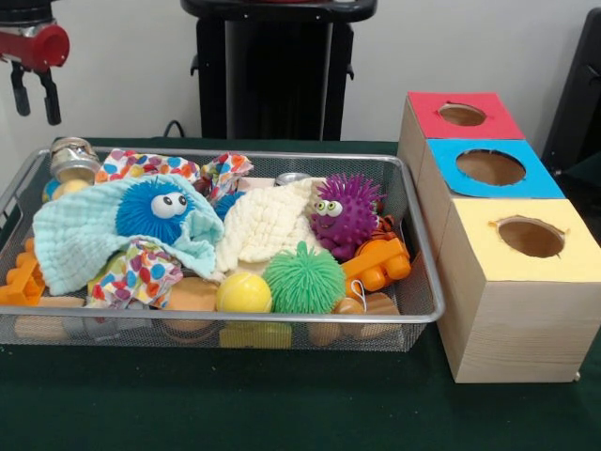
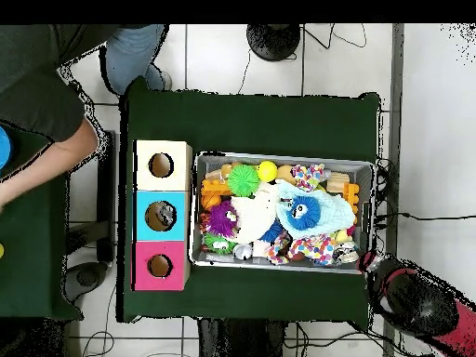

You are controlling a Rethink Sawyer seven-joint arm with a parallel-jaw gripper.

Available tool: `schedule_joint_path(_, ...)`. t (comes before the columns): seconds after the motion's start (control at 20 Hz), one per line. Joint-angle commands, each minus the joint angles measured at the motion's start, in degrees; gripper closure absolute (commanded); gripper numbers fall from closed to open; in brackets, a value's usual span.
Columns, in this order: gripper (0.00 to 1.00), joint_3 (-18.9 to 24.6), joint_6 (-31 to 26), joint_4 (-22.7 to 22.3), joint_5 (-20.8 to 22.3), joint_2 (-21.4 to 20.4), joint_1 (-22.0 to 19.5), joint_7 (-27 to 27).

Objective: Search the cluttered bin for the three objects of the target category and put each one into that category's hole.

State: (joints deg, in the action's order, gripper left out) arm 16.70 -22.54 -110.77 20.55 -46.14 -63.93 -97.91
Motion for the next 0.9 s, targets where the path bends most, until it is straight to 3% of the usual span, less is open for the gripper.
schedule_joint_path(0.05, 0.0, 0.33, -5.57, 3.44, 3.42, -1.69, 2.55, 2.4)
schedule_joint_path(0.9, 0.0, 0.11, -5.08, 1.1, 3.12, -3.57, 2.8, 2.57)
